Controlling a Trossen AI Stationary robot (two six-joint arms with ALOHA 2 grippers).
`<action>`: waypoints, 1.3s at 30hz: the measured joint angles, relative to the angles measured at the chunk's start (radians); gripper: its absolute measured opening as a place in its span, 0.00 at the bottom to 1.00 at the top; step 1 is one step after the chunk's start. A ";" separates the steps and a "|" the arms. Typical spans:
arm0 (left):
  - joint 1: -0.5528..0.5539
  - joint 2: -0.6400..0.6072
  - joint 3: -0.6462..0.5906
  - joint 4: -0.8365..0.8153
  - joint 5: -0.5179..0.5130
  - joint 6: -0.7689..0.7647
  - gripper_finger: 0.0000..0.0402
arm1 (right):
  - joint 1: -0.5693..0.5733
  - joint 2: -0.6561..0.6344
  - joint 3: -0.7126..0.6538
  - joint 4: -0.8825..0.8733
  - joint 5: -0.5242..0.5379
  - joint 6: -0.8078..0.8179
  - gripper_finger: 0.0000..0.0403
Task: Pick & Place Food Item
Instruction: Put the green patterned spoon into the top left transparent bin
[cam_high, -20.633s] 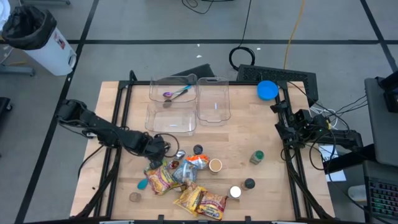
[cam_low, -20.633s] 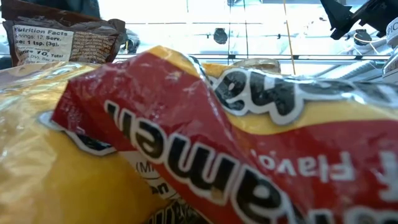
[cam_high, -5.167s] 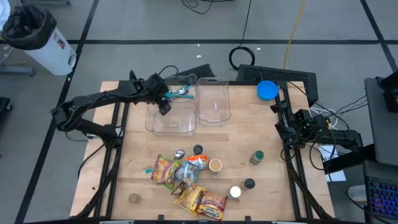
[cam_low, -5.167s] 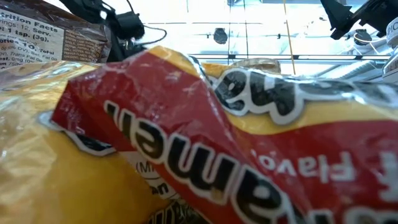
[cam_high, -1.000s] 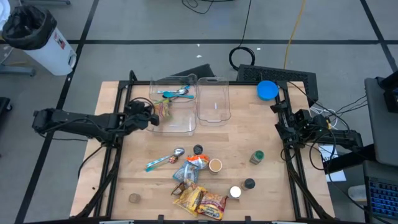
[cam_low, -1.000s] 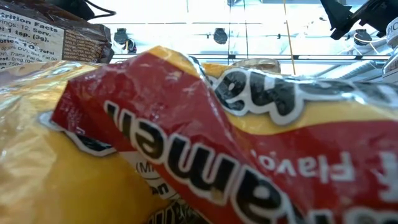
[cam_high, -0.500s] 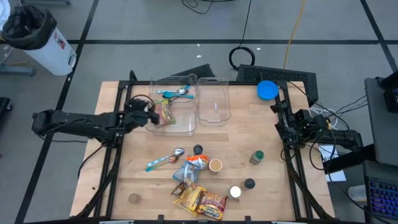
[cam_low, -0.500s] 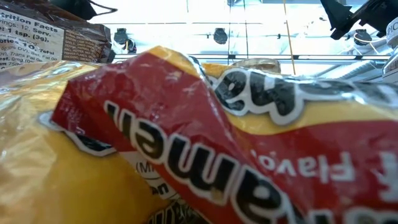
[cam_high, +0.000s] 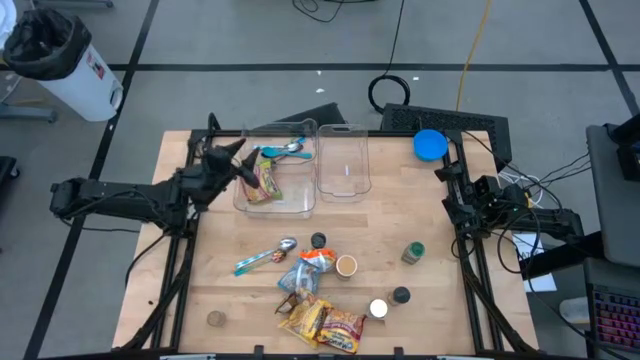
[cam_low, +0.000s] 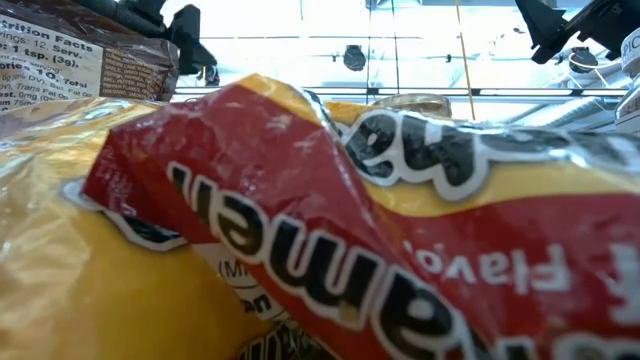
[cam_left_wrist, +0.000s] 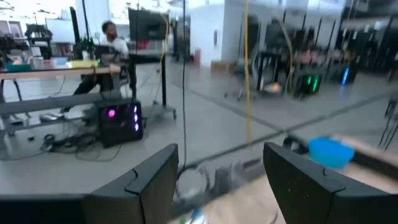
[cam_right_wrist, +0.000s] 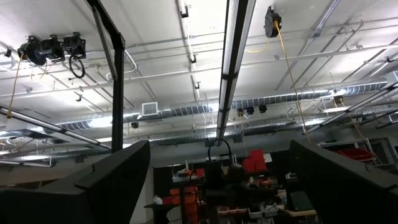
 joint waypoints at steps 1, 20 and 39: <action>0.000 0.000 0.000 0.024 0.000 0.002 0.61 | 0.000 0.000 0.000 0.000 0.000 0.000 0.94; -0.001 0.001 0.000 0.073 0.731 -0.214 0.61 | 0.000 0.000 0.000 0.000 0.000 0.000 0.94; -0.032 0.001 0.000 0.160 0.788 -0.144 0.61 | 0.000 0.000 0.000 0.000 0.000 0.000 0.94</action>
